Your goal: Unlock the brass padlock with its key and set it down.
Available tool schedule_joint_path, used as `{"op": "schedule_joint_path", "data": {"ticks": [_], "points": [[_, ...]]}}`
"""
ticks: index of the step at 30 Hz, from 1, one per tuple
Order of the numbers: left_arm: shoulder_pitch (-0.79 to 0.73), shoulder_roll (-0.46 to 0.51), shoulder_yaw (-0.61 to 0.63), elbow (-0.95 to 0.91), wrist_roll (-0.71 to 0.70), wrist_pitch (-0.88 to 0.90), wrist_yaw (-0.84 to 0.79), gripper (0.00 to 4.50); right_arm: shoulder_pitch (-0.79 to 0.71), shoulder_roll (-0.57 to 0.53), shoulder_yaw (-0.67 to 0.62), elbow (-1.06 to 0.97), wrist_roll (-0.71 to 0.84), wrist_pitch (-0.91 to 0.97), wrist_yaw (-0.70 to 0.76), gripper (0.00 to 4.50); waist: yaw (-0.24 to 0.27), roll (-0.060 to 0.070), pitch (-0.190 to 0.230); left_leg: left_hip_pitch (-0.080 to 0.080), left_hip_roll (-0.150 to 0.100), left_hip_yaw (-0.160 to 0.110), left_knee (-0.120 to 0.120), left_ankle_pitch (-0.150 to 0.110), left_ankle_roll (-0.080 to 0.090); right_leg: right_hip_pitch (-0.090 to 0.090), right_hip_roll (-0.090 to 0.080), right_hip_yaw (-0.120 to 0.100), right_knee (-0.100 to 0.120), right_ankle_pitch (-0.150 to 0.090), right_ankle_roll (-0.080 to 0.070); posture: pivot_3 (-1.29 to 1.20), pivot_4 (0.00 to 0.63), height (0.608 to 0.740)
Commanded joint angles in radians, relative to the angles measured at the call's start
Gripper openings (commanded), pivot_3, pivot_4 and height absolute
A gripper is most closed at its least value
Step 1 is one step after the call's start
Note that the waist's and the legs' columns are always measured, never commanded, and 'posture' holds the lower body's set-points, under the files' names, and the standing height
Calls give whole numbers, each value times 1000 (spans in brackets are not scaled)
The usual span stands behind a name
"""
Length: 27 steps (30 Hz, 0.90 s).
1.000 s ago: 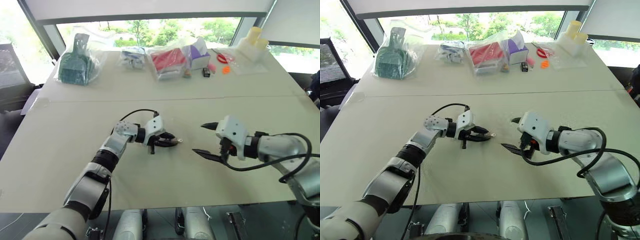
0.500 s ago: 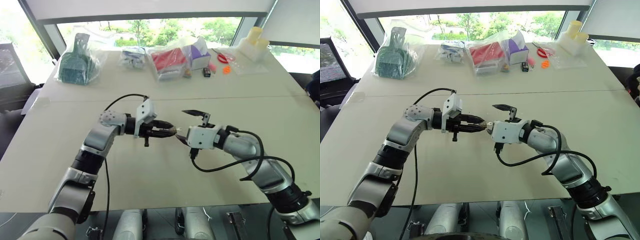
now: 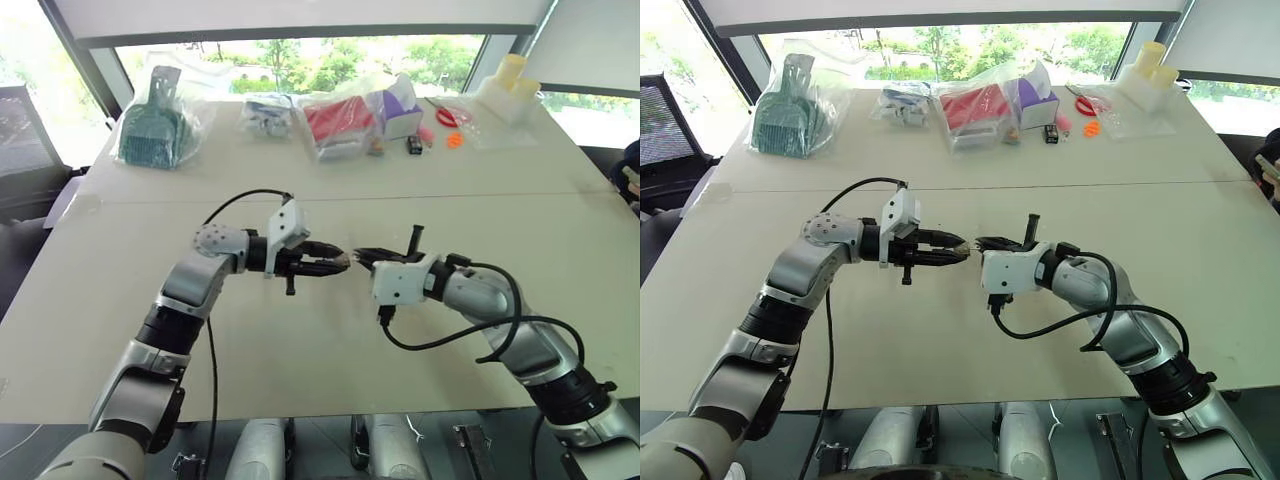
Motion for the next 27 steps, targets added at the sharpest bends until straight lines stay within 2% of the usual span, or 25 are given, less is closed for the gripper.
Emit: {"op": "schedule_joint_path", "data": {"ticks": [1,13,19,23,27], "points": [[-6,-2,1,-26,-5,-13,6,742,-16,15,-27,-51,9,-8,8,51,0,0,0,0,0,0,0,0,0,0,0,0,0,0,0,0,150,740],[1,-8,-40,-7,126,-243,61,742,-117,22,3,12,83,-1,189,51,1,0,0,0,0,0,0,0,0,0,0,0,0,0,0,0,150,740],[15,10,-76,19,222,-455,83,742,-192,38,0,52,195,141,351,51,0,0,0,0,0,0,0,0,0,0,0,0,0,0,0,0,150,740],[13,20,-88,54,275,-589,109,742,-217,45,-5,52,234,256,408,51,1,0,0,0,0,1,0,0,0,0,0,0,0,0,0,0,150,740],[24,14,-72,53,226,-523,97,742,-227,47,-6,62,187,196,375,51,1,0,0,0,0,1,0,0,0,0,0,0,0,0,0,0,150,740]]}}
